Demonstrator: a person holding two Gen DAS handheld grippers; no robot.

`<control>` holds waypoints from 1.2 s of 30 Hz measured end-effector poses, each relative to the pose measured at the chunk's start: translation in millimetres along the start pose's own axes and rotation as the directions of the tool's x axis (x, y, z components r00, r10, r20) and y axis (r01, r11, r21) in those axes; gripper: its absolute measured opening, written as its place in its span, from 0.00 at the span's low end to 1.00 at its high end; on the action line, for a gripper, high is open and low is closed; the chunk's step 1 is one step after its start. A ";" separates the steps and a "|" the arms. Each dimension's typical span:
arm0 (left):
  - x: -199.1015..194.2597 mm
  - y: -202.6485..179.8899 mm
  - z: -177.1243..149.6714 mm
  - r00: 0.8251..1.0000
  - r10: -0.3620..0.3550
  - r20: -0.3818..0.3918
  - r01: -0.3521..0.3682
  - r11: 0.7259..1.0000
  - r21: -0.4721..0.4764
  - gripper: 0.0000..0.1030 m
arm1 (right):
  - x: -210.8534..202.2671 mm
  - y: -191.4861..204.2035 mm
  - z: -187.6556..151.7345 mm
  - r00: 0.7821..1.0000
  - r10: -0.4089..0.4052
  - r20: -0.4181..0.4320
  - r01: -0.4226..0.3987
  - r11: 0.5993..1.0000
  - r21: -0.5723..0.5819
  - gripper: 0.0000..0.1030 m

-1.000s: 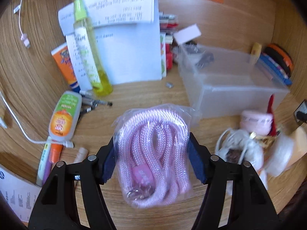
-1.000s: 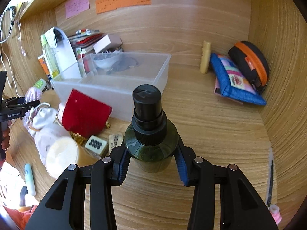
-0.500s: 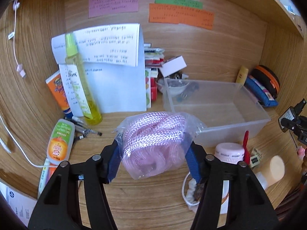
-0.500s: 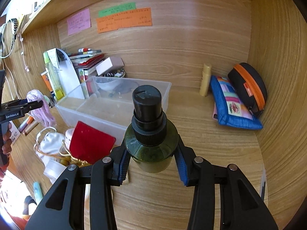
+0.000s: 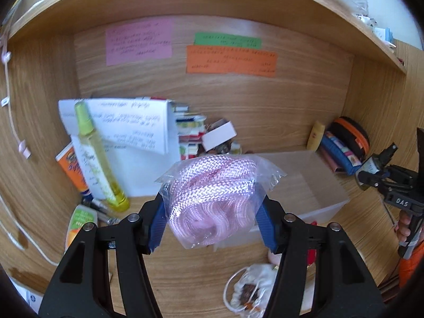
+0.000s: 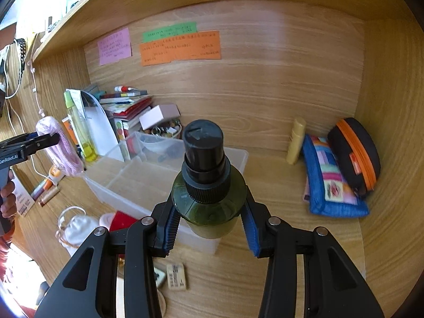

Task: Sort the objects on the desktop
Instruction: 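Carry both items over the clear bin and open both tools to drop them in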

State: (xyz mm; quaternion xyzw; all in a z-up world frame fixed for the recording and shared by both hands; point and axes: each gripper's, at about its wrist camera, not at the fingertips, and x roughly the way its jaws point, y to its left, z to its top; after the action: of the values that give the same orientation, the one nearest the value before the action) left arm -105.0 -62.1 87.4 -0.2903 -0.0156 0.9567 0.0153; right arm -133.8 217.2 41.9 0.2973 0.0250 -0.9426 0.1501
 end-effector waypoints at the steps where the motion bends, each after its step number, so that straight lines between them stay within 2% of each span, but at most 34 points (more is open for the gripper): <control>1: 1.8 -2.1 2.6 1.000 -0.008 0.001 0.008 1.000 0.003 0.57 | 2.1 1.0 2.8 1.000 -0.002 0.002 0.002 1.000 -0.003 0.38; 7: 18.4 -16.6 17.4 0.999 -0.046 -0.003 0.046 0.999 0.023 0.57 | 19.8 2.6 15.9 1.000 0.013 -0.012 -0.013 1.000 -0.012 0.38; 13: 47.1 -27.8 24.0 0.997 -0.064 -0.047 0.066 0.997 0.039 0.57 | 45.2 3.3 23.4 0.998 0.034 -0.059 -0.036 0.999 -0.024 0.38; 20: 83.7 -37.2 18.2 0.989 -0.063 -0.138 0.072 0.995 0.066 0.57 | 77.2 6.0 22.5 0.989 0.045 -0.140 -0.053 0.997 -0.054 0.38; 27: 116.5 -39.4 8.7 0.973 -0.068 -0.222 0.086 0.994 0.073 0.57 | 101.7 9.6 18.5 0.977 0.041 -0.211 -0.064 0.993 -0.102 0.38; 30: 126.1 -41.5 4.9 0.967 -0.073 -0.244 0.094 0.992 0.079 0.57 | 109.7 14.2 16.0 0.972 0.032 -0.234 -0.065 0.989 -0.131 0.38; 36: 133.6 -43.6 5.4 0.968 -0.069 -0.241 0.093 0.991 0.093 0.57 | 122.8 24.0 14.4 0.963 0.007 -0.270 -0.059 0.981 -0.185 0.38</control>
State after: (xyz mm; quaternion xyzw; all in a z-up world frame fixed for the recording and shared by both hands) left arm -218.2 -13.5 19.5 -0.4005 0.0240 0.9132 0.0712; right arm -230.1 159.4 -15.0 0.4064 0.1305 -0.8844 0.1889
